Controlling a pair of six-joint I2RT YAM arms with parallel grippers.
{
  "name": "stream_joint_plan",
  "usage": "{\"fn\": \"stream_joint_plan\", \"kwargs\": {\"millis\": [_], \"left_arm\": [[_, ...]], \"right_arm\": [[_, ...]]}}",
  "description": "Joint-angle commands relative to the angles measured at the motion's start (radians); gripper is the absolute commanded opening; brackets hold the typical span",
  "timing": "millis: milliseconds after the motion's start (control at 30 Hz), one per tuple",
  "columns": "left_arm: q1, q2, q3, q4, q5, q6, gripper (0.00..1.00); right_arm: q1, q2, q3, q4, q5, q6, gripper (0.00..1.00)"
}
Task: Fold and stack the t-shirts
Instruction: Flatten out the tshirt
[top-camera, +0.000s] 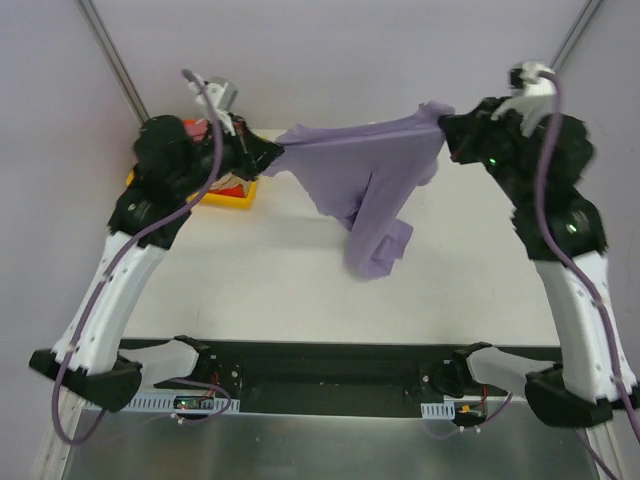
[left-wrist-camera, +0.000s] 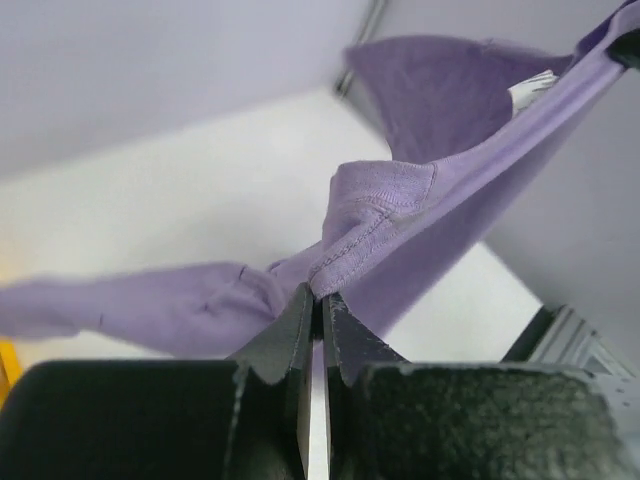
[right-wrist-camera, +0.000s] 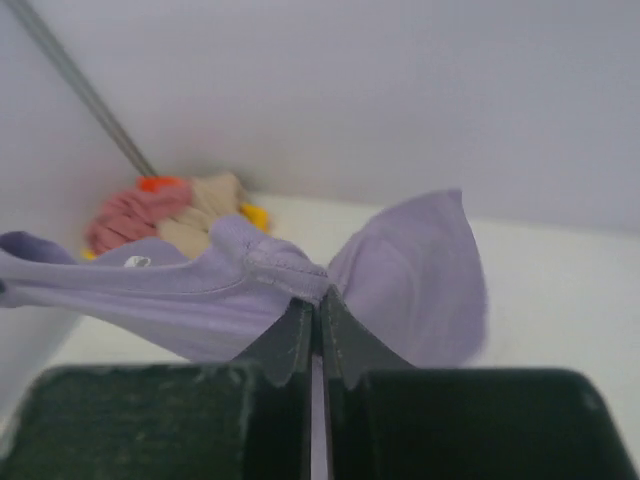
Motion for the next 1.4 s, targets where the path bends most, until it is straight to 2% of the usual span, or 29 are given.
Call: {"fn": "stream_joint_plan", "kwargs": {"millis": [0, 100, 167, 267, 433, 567, 667, 833, 867, 933, 967, 1000, 1033, 1067, 1100, 1133, 1233, 1333, 1367], "left_arm": [[-0.006, -0.175, 0.126, 0.02, 0.087, 0.072, 0.0], [-0.008, -0.247, 0.228, 0.029, 0.211, 0.042, 0.0], [-0.008, -0.28, 0.29, 0.046, 0.277, 0.017, 0.0], [-0.008, -0.292, 0.368, 0.083, 0.319, -0.006, 0.0], [-0.008, -0.248, 0.454, 0.107, 0.36, -0.037, 0.0], [-0.008, -0.159, 0.47, 0.114, 0.262, -0.015, 0.0], [-0.008, -0.058, 0.466, 0.109, 0.118, 0.034, 0.0], [0.038, 0.211, 0.499, 0.038, -0.156, 0.069, 0.0], [0.05, 0.281, 0.509, 0.034, -0.175, 0.072, 0.0], [0.083, 0.425, 0.563, -0.023, -0.197, 0.058, 0.1], [0.095, 0.488, 0.584, -0.038, -0.163, 0.066, 0.23], [0.103, 0.554, 0.589, -0.038, -0.142, 0.069, 0.45], [0.107, 0.619, 0.6, -0.041, -0.123, 0.071, 0.71], [0.107, 0.669, 0.612, -0.049, -0.108, 0.077, 0.88], [0.109, 0.718, 0.621, -0.055, -0.094, 0.081, 0.99], [0.107, 0.76, 0.631, -0.06, -0.091, 0.078, 0.99], [0.107, 0.819, 0.626, -0.07, -0.045, 0.065, 0.99], [0.098, 0.819, 0.589, -0.069, -0.005, 0.058, 0.99], [0.095, 0.819, 0.579, -0.069, 0.013, 0.058, 0.99]], "right_arm": [[0.014, -0.143, 0.127, 0.021, -0.2, -0.004, 0.0], [0.026, -0.192, 0.244, 0.058, -0.382, 0.103, 0.0], [0.029, -0.224, 0.282, 0.13, -0.445, 0.169, 0.0], [0.029, -0.258, 0.335, 0.202, -0.438, 0.212, 0.0], [0.026, -0.246, 0.388, 0.213, -0.398, 0.22, 0.0], [0.026, -0.183, 0.405, 0.177, -0.215, 0.159, 0.0], [0.027, -0.075, 0.445, 0.111, 0.027, 0.073, 0.0], [-0.003, 0.132, 0.401, 0.104, 0.359, -0.12, 0.0], [-0.026, 0.184, 0.39, 0.103, 0.363, -0.122, 0.0], [-0.103, 0.284, 0.359, 0.11, 0.316, -0.098, 0.0], [-0.135, 0.332, 0.347, 0.113, 0.264, -0.081, 0.0], [-0.156, 0.387, 0.33, 0.127, 0.233, -0.066, 0.0], [-0.176, 0.442, 0.312, 0.139, 0.202, -0.041, 0.0], [-0.189, 0.49, 0.297, 0.162, 0.161, -0.035, 0.04], [-0.201, 0.545, 0.284, 0.184, 0.118, -0.042, 0.15], [-0.204, 0.594, 0.287, 0.19, 0.093, -0.042, 0.26], [-0.21, 0.749, 0.377, 0.103, 0.047, -0.045, 0.69], [-0.212, 0.783, 0.396, 0.011, 0.051, -0.026, 0.96], [-0.212, 0.765, 0.37, -0.006, 0.051, -0.016, 0.96]]}}
